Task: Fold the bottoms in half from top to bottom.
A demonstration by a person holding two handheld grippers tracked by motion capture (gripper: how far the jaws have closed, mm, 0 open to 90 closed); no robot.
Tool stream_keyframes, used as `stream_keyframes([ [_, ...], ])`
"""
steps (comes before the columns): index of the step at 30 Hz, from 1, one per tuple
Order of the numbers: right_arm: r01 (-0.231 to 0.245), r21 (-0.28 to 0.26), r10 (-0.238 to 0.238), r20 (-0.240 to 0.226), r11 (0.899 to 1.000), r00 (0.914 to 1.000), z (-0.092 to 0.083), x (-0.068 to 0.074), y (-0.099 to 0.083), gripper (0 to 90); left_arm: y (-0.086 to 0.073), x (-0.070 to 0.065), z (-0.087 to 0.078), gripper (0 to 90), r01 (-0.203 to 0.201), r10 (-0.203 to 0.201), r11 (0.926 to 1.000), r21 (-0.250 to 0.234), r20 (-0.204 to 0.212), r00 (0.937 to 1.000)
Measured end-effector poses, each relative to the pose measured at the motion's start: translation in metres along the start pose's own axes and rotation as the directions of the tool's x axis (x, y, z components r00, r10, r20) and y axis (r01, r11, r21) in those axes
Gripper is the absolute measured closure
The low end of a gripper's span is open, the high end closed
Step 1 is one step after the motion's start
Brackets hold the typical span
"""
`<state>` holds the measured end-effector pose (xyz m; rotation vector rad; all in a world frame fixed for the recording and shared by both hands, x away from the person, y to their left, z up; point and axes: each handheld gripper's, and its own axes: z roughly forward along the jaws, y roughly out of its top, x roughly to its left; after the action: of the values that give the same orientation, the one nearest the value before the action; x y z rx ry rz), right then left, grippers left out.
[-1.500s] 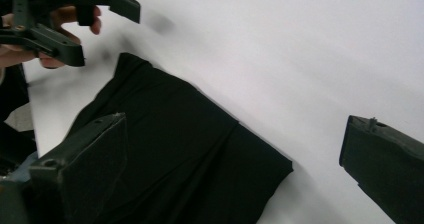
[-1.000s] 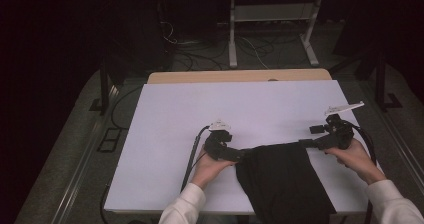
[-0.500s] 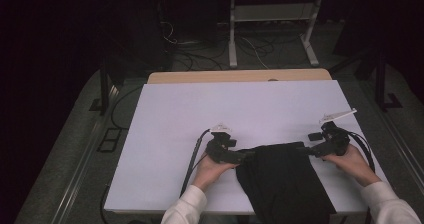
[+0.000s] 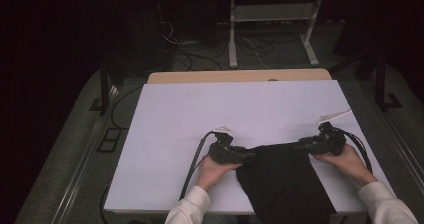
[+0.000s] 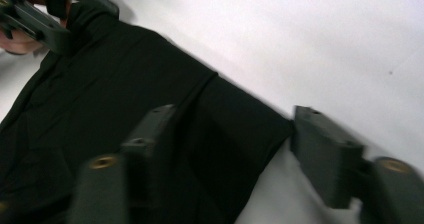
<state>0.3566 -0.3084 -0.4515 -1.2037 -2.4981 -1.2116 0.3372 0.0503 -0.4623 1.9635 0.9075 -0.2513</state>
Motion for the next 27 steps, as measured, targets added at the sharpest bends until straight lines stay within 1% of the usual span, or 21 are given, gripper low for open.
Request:
stream_keyframes([
  [1,-0.003,0.002,0.003,-0.009,1.000,1.0000,0.001,-0.001,0.001,48.5,0.000,0.001,0.001,50.9,0.008,-0.008,1.0000,0.003,0.016,0.9998],
  [3,-0.010,0.015,0.011,-0.036,1.000,0.9993,0.004,-0.002,0.001,63.9,-0.001,0.002,0.002,59.6,0.017,-0.018,0.9996,0.025,0.051,0.9985],
  [5,-0.014,0.035,0.015,-0.045,0.999,0.9988,0.006,-0.003,0.001,77.0,-0.002,0.001,0.003,71.9,0.006,-0.008,0.9991,0.042,0.055,0.9985],
  [6,-0.017,0.044,0.019,-0.050,0.999,0.9986,0.007,-0.003,0.001,80.4,-0.001,0.001,0.003,76.2,0.006,-0.009,0.9990,0.043,0.061,0.9981],
  [7,-0.022,0.047,0.024,-0.049,0.999,0.9985,0.006,-0.003,0.001,81.7,-0.001,0.000,0.001,78.2,0.007,-0.010,0.9991,0.041,0.061,0.9981],
  [10,-0.047,0.046,0.048,-0.035,0.998,0.9982,0.004,-0.005,0.001,82.8,0.000,-0.002,-0.004,80.3,-0.017,0.016,0.9995,0.025,0.041,0.9990],
  [12,-0.060,0.041,0.062,-0.037,0.997,0.9974,0.002,-0.006,0.001,83.0,0.001,-0.002,-0.008,80.7,-0.015,0.015,0.9998,0.013,0.045,0.9989],
  [13,-0.067,0.037,0.068,-0.037,0.997,0.9970,0.002,-0.005,0.001,83.2,0.001,-0.003,-0.009,80.9,-0.021,0.021,0.9997,0.009,0.040,0.9990],
  [16,-0.062,0.022,0.063,-0.040,0.998,0.9972,0.001,-0.001,0.004,83.4,0.002,-0.005,-0.015,81.1,-0.045,0.045,0.9990,0.001,0.023,0.9987],
  [19,-0.053,0.001,0.053,-0.041,0.999,0.9978,0.003,0.003,0.010,83.4,0.003,-0.004,-0.026,81.2,-0.052,0.052,0.9985,-0.014,0.013,0.9985],
  [22,-0.055,0.001,0.055,-0.055,0.998,0.9970,0.008,0.007,0.017,83.4,0.004,0.000,-0.036,81.3,-0.049,0.049,0.9986,-0.017,-0.007,0.9988],
  [25,-0.043,0.003,0.043,-0.059,0.999,0.9973,0.015,0.013,0.025,83.4,0.004,0.004,-0.046,81.3,-0.047,0.047,0.9987,-0.018,-0.031,0.9984],
  [27,-0.036,0.003,0.036,-0.061,0.999,0.9975,0.019,0.018,0.030,83.4,0.005,0.006,-0.053,81.3,-0.044,0.043,0.9988,-0.020,-0.039,0.9983],
])
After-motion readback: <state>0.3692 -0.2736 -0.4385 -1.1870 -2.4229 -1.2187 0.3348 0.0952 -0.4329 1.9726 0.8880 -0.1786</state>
